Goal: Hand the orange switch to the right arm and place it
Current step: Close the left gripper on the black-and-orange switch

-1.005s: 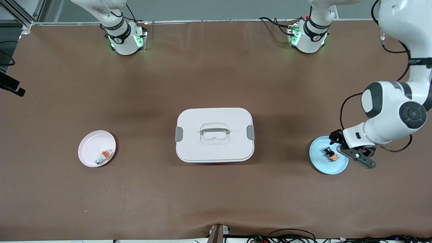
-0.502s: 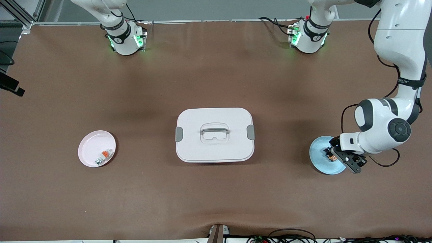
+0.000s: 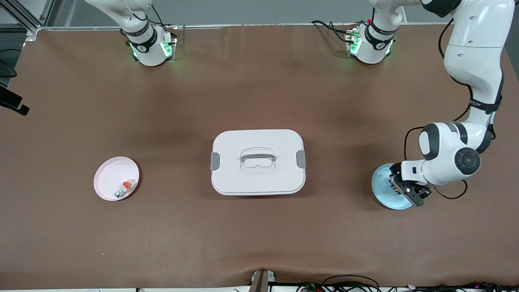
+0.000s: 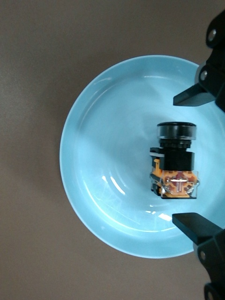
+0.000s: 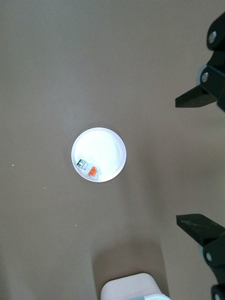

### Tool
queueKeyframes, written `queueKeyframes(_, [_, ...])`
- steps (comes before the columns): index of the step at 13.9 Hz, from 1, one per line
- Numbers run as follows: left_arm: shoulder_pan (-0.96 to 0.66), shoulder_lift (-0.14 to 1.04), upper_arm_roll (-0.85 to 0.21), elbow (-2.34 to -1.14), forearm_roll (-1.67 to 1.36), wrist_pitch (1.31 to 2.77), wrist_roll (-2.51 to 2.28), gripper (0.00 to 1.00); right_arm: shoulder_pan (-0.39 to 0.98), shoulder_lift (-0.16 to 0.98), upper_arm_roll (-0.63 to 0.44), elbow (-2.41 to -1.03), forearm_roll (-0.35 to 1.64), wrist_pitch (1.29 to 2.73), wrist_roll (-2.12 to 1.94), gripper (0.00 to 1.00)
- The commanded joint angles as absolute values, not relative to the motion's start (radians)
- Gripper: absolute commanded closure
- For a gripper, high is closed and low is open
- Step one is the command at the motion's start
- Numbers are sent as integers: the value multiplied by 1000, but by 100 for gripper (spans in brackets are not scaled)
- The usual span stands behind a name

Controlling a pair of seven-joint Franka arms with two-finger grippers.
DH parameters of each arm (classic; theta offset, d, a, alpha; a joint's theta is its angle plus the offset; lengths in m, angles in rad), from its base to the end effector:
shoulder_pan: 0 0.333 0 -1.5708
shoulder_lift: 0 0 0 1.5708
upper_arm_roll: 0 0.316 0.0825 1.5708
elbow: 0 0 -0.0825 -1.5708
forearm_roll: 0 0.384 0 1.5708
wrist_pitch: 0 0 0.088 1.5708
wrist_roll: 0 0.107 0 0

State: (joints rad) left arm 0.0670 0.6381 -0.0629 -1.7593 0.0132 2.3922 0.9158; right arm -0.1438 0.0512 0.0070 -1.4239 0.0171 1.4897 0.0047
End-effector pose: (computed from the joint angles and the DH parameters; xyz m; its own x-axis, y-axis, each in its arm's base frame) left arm 0.6629 0.0062 0.2043 0.6145 -0.7887 0.0202 -0.7889 -0.6142 0.0205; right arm 0.5575 -0.0749 0.6575 0.9901 -0.1397 0.0145 -0.1394 -0.9901 -0.0175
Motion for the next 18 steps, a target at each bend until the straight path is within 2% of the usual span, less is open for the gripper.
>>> queueKeyframes(1, [67, 650, -64, -1775, 2, 2444, 930, 0, -153, 54, 21, -1417, 11, 1447, -9, 0])
queueKeyframes(6, [61, 672, -63, -1776, 12, 2482, 942, 0, -155, 58, 23, -1408, 26, 1437, -77, 0])
queueKeyframes(7, [61, 673, -64, -1778, 15, 2482, 942, 4, -150, 58, 25, -1408, 25, 1439, -74, 0])
queueKeyframes(8, [58, 672, -64, -1778, 15, 2482, 945, 23, -150, 58, 25, -1408, 25, 1437, -84, 0])
queueKeyframes(10, [51, 666, -64, -1779, 15, 2480, 956, 70, -152, 60, 25, -1408, 25, 1442, -86, 0])
queueKeyframes(11, [51, 660, -64, -1779, 15, 2473, 957, 91, -153, 61, 25, -1410, 25, 1445, -86, 0])
queueKeyframes(12, [49, 649, -67, -1778, 15, 2470, 962, 100, -152, 61, 25, -1410, 26, 1447, -84, 0])
queueKeyframes(14, [48, 608, -80, -1779, 15, 2465, 963, 100, -149, 61, 26, -1410, 26, 1457, -80, 0])
queueKeyframes(18, [9, 497, -100, -1738, 15, 2317, 953, 100, -146, 66, 26, -1410, 18, 1488, -90, 0])
